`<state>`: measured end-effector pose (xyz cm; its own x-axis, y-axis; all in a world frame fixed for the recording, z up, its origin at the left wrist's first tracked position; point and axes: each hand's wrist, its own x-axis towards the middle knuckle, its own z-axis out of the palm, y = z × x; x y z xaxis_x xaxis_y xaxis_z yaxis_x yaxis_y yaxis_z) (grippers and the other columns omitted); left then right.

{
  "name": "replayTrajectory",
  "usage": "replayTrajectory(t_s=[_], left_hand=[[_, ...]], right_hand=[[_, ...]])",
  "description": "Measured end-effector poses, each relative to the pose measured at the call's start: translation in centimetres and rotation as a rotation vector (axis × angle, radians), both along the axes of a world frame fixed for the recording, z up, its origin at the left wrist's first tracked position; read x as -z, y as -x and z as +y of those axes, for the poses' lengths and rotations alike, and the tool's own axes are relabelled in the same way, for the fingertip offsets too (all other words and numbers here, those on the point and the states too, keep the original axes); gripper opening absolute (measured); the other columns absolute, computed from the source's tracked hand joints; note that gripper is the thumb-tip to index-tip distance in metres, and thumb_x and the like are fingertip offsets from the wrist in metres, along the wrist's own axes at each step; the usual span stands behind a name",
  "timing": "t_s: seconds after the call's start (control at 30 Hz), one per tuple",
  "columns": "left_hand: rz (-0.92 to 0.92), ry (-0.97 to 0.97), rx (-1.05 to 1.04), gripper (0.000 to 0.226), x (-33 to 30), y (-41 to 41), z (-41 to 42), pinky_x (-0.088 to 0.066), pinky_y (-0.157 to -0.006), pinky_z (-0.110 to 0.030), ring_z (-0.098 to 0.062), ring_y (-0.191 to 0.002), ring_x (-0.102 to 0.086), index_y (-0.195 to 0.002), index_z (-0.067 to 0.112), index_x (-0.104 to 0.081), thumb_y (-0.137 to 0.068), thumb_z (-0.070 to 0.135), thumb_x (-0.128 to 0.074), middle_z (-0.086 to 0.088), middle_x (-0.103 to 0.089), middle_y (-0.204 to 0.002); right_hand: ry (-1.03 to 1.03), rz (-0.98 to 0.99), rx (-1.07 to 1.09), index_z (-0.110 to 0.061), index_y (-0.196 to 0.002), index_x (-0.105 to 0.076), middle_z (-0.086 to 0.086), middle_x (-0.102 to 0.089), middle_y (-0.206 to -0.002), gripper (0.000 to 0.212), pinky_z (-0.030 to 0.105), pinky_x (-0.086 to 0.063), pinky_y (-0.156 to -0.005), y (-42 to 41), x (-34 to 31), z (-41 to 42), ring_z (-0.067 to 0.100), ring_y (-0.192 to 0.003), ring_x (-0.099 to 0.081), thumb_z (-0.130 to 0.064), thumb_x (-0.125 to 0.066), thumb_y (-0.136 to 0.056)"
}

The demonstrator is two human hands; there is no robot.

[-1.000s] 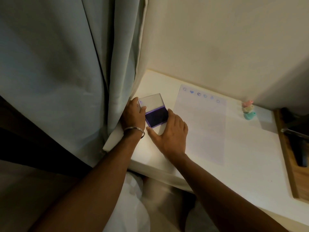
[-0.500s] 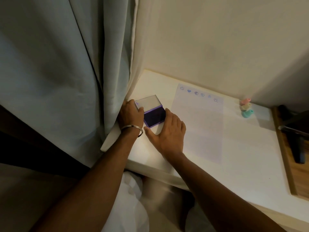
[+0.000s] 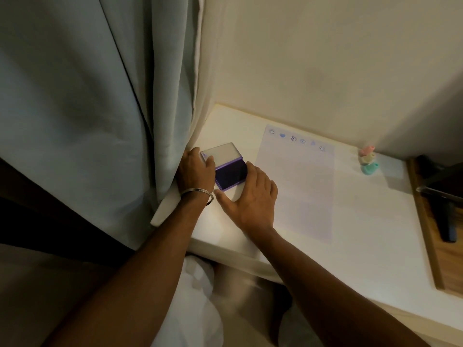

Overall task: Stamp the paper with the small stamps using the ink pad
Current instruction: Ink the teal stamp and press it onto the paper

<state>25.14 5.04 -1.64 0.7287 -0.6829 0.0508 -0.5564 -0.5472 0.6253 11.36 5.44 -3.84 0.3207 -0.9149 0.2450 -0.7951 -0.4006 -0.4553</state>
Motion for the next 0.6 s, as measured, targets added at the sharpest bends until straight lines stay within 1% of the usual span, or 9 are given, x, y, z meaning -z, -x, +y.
replayTrajectory(t_s=[0.1, 0.17, 0.23, 0.33, 0.43, 0.53, 0.6], left_hand=[[-0.098, 0.031, 0.042, 0.046, -0.5, 0.6, 0.0, -0.047, -0.097, -0.041, -0.028, -0.119, -0.053, -0.132, 0.014, -0.052, -0.092, 0.039, -0.052, -0.012, -0.056, -0.131], [-0.173, 0.076, 0.101, 0.045, -1.1, 1.5, -0.1, -0.045, -0.096, -0.039, -0.026, -0.117, -0.053, -0.129, 0.018, -0.054, -0.091, 0.041, -0.053, -0.01, -0.057, -0.127], [-0.211, 0.114, 0.156, 0.044, -1.6, 2.6, -0.2, -0.045, -0.093, -0.038, -0.025, -0.114, -0.053, -0.127, 0.02, -0.055, -0.09, 0.042, -0.055, -0.008, -0.059, -0.123], [-0.183, 0.123, 0.204, 0.043, -1.9, 4.1, -0.3, -0.046, -0.09, -0.036, -0.023, -0.111, -0.053, -0.127, 0.021, -0.056, -0.089, 0.043, -0.055, -0.005, -0.059, -0.123], [-0.167, 0.144, 0.246, 0.044, -2.0, 5.6, -0.6, -0.048, -0.09, -0.038, -0.024, -0.113, -0.054, -0.127, 0.021, -0.055, -0.088, 0.04, -0.059, -0.005, -0.059, -0.124], [-0.158, 0.168, 0.303, 0.042, -2.4, 7.6, -1.3, -0.047, -0.091, -0.04, -0.023, -0.113, -0.054, -0.126, 0.022, -0.057, -0.088, 0.038, -0.059, -0.004, -0.06, -0.124], [-0.173, 0.189, 0.356, 0.04, -2.5, 9.2, -1.9, -0.047, -0.088, -0.039, -0.023, -0.109, -0.056, -0.124, 0.022, -0.059, -0.087, 0.037, -0.059, -0.004, -0.061, -0.12]], right_hand=[[0.004, -0.032, -0.03, -0.02, -0.143, -0.035, 0.0, -0.047, -0.14, 0.086, 0.044, -0.037, -0.11, 0.2, -0.5, 0.1, 0.019, -0.128, -0.043, -0.076, -0.054, -0.08], [0.01, -0.035, -0.063, -0.017, -0.141, -0.039, 0.002, -0.048, -0.14, 0.082, 0.046, -0.034, -0.111, 0.5, -0.9, 0.2, 0.021, -0.13, -0.042, -0.072, -0.054, -0.082], [0.018, -0.02, -0.098, -0.016, -0.139, -0.043, 0.003, -0.048, -0.14, 0.078, 0.047, -0.031, -0.114, 1.1, -1.3, 0.1, 0.022, -0.132, -0.042, -0.07, -0.052, -0.083], [0.03, 0.063, -0.112, -0.018, -0.138, -0.043, 0.003, -0.047, -0.143, 0.073, 0.049, -0.024, -0.117, 2.7, -1.9, -0.5, 0.024, -0.136, -0.038, -0.07, -0.046, -0.087], [0.026, 0.176, -0.07, -0.019, -0.143, -0.039, 0.004, -0.041, -0.15, 0.07, 0.052, -0.019, -0.12, 5.2, -2.5, -1.9, 0.026, -0.143, -0.031, -0.066, -0.038, -0.092], [0.035, 0.225, 0.003, -0.017, -0.143, -0.039, 0.006, -0.042, -0.15, 0.066, 0.052, -0.02, -0.119, 8.3, -3.2, -3.3, 0.027, -0.142, -0.032, -0.06, -0.033, -0.094], [0.045, 0.252, 0.054, -0.017, -0.142, -0.041, 0.006, -0.045, -0.147, 0.063, 0.051, -0.024, -0.117, 10.8, -3.6, -4.3, 0.026, -0.139, -0.035, -0.057, -0.036, -0.094]])
